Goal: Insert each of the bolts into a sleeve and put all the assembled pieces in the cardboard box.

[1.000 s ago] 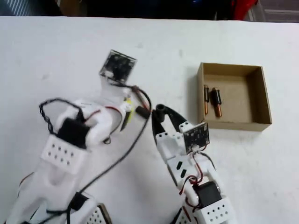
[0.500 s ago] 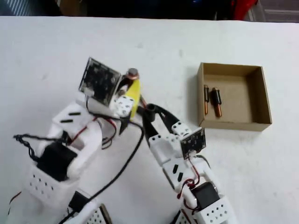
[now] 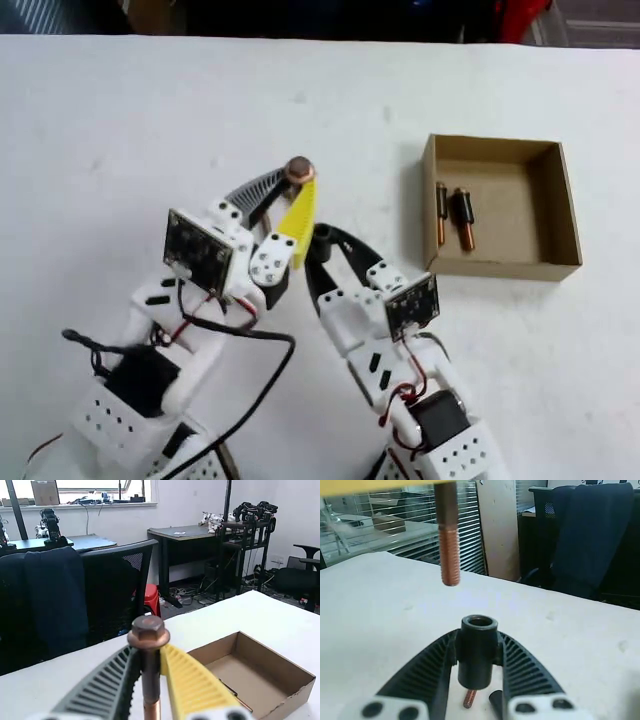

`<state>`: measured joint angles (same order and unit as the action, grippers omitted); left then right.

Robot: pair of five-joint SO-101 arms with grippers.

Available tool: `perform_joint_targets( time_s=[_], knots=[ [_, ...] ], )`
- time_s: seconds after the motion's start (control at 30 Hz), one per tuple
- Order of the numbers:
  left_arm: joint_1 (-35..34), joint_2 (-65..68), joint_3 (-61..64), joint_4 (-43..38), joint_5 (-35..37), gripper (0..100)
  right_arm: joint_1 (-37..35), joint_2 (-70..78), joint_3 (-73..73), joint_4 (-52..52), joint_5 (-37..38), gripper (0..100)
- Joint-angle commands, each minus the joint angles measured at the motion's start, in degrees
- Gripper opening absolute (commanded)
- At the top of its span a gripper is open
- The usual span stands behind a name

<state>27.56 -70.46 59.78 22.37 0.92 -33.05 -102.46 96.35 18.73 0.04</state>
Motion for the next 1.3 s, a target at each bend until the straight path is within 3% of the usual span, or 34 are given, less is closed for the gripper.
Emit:
perform_joint_targets(
  time_s=[0.0,0.23,0.37,1.03,1.27],
  knots=[
    [1.0,-1.5,0.8,-5.5,0.2,2,-0.5,-0.7,0.5,0.2,-0.4,1.7],
    [4.2,-1.5,3.0,-9.9,0.8,2,-3.5,-0.7,0.5,0.2,9.9,1.7],
    [4.3,-1.8,2.5,-6.3,6.7,2,-3.6,-0.7,0.5,0.3,9.9,1.7],
    [4.0,-1.9,3.1,-3.0,9.2,2,-1.4,-0.7,0.5,0.3,9.9,1.7],
    [0.6,-1.9,4.9,-3.3,9.6,2,-1.3,-0.7,0.5,0.3,9.9,1.7]
  ],
)
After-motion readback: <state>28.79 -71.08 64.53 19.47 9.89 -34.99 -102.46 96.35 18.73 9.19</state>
